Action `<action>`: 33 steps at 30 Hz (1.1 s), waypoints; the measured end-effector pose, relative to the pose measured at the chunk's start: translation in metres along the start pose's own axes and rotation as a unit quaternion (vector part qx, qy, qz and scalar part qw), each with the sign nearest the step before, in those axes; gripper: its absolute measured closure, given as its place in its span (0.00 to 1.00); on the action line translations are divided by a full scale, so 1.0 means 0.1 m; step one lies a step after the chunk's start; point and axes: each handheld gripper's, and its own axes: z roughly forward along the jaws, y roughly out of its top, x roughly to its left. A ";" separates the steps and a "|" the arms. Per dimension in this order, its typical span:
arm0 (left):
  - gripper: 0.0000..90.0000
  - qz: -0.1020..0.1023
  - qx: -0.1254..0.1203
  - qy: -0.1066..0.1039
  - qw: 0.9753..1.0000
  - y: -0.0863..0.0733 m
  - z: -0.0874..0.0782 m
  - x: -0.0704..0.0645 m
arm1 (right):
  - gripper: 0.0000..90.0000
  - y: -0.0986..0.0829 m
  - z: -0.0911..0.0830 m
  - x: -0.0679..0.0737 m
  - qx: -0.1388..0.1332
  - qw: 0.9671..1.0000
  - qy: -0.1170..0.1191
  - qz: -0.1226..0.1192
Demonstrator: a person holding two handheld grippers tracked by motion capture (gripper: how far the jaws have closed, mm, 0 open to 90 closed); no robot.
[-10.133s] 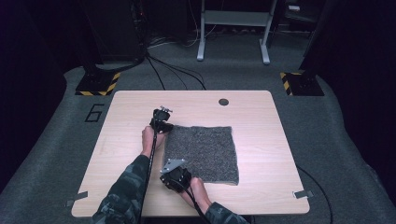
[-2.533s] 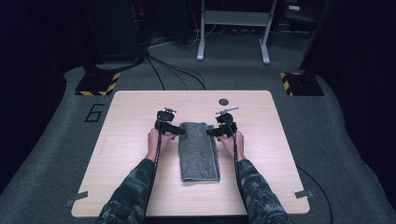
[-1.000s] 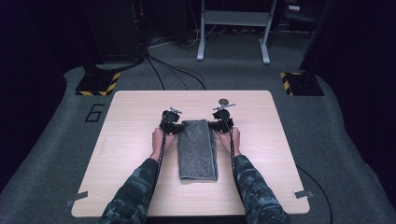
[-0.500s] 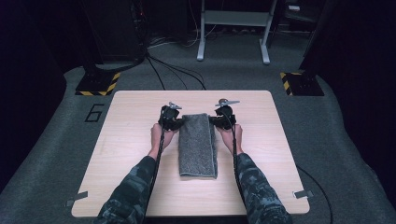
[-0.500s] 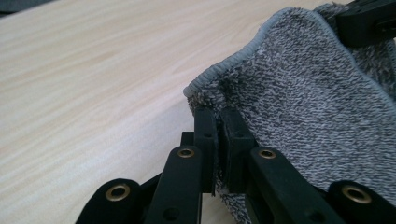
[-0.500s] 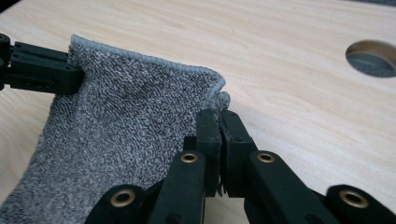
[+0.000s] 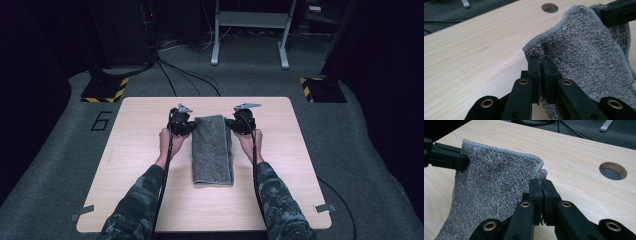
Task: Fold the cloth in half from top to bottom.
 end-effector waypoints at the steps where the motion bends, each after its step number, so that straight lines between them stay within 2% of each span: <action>1: 0.96 0.001 -0.003 0.000 1.000 0.02 -0.02 0.00 | 0.98 0.01 -0.02 0.00 -0.005 1.000 0.000 0.000; 5: 0.96 0.005 -0.013 -0.001 1.000 0.07 -0.10 -0.01 | 0.98 0.06 -0.10 0.01 -0.018 1.000 0.000 -0.004; 7: 0.96 0.005 -0.010 -0.006 1.000 0.05 -0.10 -0.03 | 0.98 0.07 -0.13 0.03 -0.020 1.000 0.001 -0.002; 8: 0.96 0.008 -0.011 -0.008 1.000 0.03 -0.11 -0.04 | 0.98 0.06 -0.15 0.02 -0.023 1.000 0.003 -0.013; 9: 0.96 0.012 -0.007 -0.010 1.000 0.01 -0.11 -0.05 | 0.98 0.05 -0.17 0.04 -0.024 1.000 0.004 -0.008; 11: 0.95 0.013 -0.005 -0.014 1.000 -0.05 -0.10 -0.07 | 0.98 0.02 -0.22 0.07 -0.026 0.999 0.009 -0.016; 18: 0.96 0.013 0.002 -0.033 0.999 -0.21 -0.11 -0.15 | 0.98 -0.16 -0.34 0.14 -0.023 0.999 0.021 -0.029; 19: 0.96 0.021 0.006 -0.035 0.999 -0.23 -0.11 -0.16 | 0.98 -0.18 -0.35 0.14 -0.020 0.999 0.023 -0.028; 22: 0.96 0.026 0.007 -0.039 0.999 -0.28 -0.14 -0.22 | 0.98 -0.26 -0.40 0.15 -0.020 0.999 0.030 -0.025; 33: 0.93 0.032 0.019 -0.060 0.998 -0.52 -0.25 -0.41 | 0.97 -0.55 -0.57 0.28 -0.016 0.998 0.045 -0.028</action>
